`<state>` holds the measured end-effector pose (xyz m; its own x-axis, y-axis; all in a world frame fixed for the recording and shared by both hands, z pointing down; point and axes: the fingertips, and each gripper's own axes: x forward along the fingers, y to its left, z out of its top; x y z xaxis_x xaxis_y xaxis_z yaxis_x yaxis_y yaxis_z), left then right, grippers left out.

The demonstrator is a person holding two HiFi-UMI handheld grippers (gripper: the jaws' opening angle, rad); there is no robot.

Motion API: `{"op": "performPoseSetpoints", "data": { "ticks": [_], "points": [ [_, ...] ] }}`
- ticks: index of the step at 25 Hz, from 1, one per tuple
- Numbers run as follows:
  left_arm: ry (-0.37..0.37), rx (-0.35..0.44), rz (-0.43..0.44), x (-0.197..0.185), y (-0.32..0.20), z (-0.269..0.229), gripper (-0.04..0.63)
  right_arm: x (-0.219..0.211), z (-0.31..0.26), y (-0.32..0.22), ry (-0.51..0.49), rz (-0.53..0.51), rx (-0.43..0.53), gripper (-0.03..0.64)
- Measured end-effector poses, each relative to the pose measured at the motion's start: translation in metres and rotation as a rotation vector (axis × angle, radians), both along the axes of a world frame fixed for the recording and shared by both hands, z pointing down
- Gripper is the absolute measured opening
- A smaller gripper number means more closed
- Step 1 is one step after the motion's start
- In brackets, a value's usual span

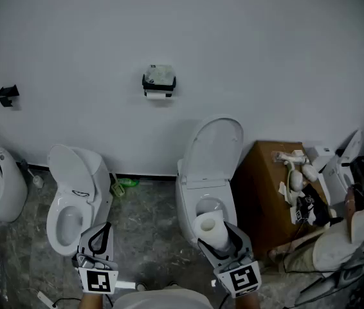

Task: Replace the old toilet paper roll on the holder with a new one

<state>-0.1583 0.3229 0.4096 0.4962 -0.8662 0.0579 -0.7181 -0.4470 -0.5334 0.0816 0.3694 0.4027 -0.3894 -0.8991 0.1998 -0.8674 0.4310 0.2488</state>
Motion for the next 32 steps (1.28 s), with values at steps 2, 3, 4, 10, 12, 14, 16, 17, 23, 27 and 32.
{"op": "performPoseSetpoints", "data": {
  "ticks": [2,3,4,10,12,14,16,17,23,27,32],
  "points": [
    [0.000,-0.005,-0.001,0.001,-0.002,0.000,0.007,0.001,0.001,-0.002,0.001,-0.002,-0.003,0.310],
    [0.000,-0.006,-0.001,0.002,-0.003,0.000,0.008,0.002,0.001,-0.003,0.000,-0.002,-0.004,0.310],
    [0.001,-0.007,-0.002,0.003,-0.003,0.000,0.006,0.003,0.001,-0.004,-0.001,-0.003,-0.004,0.310],
    [0.004,-0.010,-0.008,0.008,-0.005,0.001,0.008,0.009,0.000,-0.007,-0.014,-0.014,0.003,0.310],
    [-0.003,-0.005,-0.013,0.010,-0.005,0.000,0.008,0.011,-0.001,-0.007,-0.042,-0.014,0.007,0.310],
    [-0.006,0.005,-0.022,0.011,-0.005,-0.001,0.008,0.015,0.000,-0.005,-0.057,-0.017,0.003,0.310],
    [-0.011,0.007,-0.029,0.013,-0.003,-0.001,0.008,0.018,-0.001,-0.004,-0.066,-0.027,-0.001,0.310],
    [-0.014,0.007,-0.031,0.015,-0.003,-0.001,0.008,0.019,-0.002,-0.004,-0.073,-0.032,-0.001,0.310],
    [-0.034,0.013,-0.059,0.030,0.002,-0.001,0.019,0.037,0.005,0.000,-0.084,-0.055,-0.010,0.310],
    [-0.048,0.025,-0.076,0.041,-0.002,-0.003,0.153,0.056,0.012,-0.002,-0.079,-0.060,-0.017,0.310],
    [-0.079,-0.028,-0.070,0.056,-0.008,0.007,0.327,0.069,0.010,-0.002,-0.091,-0.079,-0.015,0.311]
  ]
}}
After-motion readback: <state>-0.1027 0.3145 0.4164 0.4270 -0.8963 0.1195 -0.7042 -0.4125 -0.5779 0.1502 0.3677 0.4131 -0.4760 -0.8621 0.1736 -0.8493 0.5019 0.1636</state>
